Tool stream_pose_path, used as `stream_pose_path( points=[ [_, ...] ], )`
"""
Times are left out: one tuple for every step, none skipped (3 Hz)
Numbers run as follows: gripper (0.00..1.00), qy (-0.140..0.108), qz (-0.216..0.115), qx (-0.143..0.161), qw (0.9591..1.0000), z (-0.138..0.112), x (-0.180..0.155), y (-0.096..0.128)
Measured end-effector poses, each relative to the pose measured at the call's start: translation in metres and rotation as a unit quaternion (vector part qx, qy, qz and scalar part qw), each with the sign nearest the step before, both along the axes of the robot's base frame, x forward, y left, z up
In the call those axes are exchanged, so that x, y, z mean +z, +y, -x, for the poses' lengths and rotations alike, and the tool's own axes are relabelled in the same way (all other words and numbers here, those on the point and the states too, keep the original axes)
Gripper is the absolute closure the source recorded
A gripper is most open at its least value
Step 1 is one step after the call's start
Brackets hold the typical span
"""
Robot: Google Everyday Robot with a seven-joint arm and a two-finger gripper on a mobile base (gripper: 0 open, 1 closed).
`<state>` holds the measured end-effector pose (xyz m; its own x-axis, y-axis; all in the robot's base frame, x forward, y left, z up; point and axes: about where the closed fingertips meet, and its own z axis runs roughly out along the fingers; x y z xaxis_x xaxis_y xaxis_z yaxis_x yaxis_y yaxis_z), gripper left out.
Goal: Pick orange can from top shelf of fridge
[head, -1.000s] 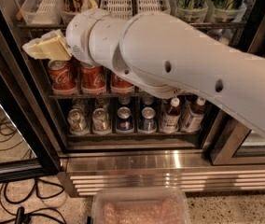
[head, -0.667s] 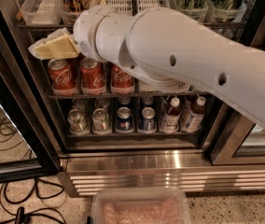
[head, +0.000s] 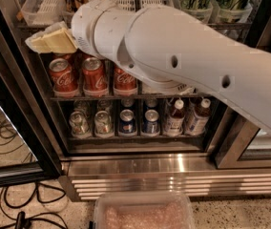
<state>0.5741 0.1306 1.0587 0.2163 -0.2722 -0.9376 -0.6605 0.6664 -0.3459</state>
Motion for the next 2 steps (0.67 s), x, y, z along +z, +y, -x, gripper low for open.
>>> stream_pose_path(
  points=[
    [0.06, -0.022, -0.001, -0.017, 0.9996, -0.0083, 0.0101, -0.0086],
    [0.12, -0.034, -0.002, -0.031, 0.9989, -0.0146, 0.0149, -0.0163]
  ],
)
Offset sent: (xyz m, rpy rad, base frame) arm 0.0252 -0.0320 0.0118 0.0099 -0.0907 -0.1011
